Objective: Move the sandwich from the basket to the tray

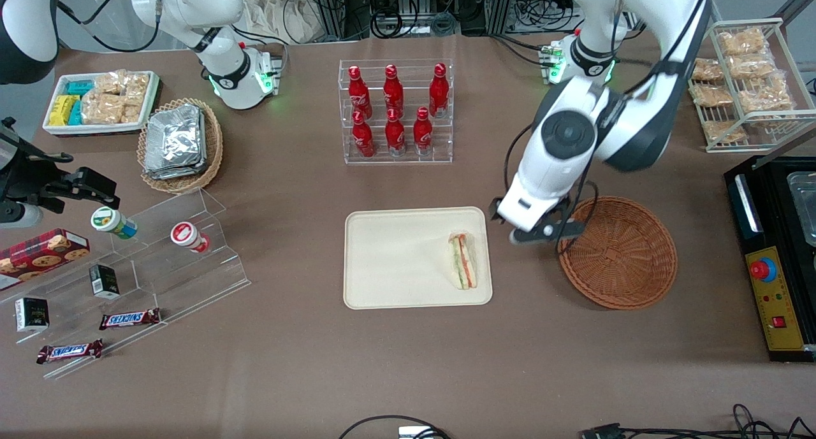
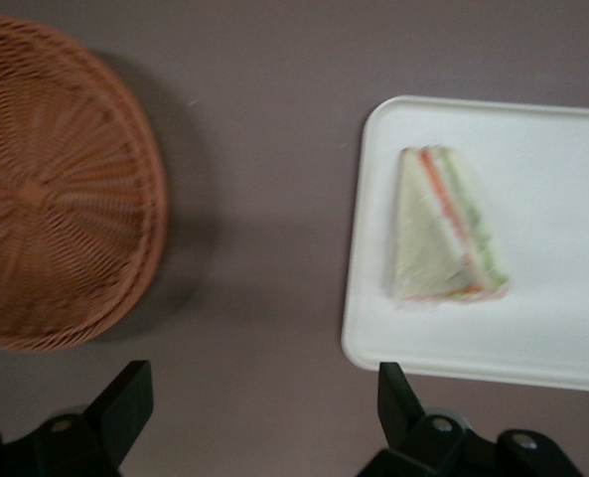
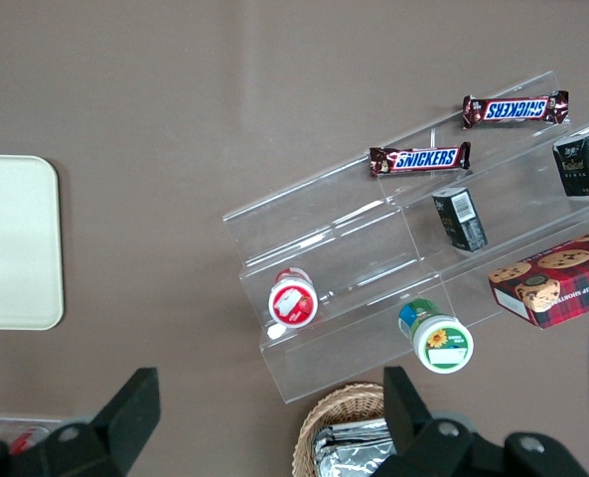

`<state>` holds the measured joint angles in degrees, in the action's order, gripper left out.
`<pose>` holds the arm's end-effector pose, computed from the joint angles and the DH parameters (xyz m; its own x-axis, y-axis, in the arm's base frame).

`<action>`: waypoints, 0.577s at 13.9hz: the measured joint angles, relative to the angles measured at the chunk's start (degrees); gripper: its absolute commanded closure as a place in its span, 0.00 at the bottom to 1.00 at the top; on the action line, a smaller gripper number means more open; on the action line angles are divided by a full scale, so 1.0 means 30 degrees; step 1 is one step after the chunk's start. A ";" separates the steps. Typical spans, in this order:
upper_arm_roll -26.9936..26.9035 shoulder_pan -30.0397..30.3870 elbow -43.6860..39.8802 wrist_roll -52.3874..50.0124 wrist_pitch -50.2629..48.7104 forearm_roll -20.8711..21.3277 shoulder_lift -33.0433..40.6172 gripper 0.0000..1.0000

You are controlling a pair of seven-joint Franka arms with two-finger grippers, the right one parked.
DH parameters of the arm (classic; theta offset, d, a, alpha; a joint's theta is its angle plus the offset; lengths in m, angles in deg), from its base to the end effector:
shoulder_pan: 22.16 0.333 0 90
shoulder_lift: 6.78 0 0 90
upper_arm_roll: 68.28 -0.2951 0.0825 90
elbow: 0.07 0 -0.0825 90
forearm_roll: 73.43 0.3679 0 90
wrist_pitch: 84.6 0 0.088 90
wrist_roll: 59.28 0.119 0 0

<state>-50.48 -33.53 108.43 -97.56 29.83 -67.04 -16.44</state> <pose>0.5076 -0.2681 0.3892 0.9935 0.1130 -0.0153 0.1116 -0.9911 -0.0725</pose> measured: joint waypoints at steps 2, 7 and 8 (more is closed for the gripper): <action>-0.0136 0.0430 0.1825 0.0349 -0.0471 -0.0088 0.2235 0.00; -0.0529 0.3964 0.1521 0.5258 -0.3682 -0.1364 0.4586 0.00; -0.0572 0.4692 0.1135 0.6206 -0.4349 -0.1430 0.4726 0.00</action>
<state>-52.20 -19.45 111.84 -78.94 16.78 -71.34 -2.26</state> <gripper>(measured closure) 0.000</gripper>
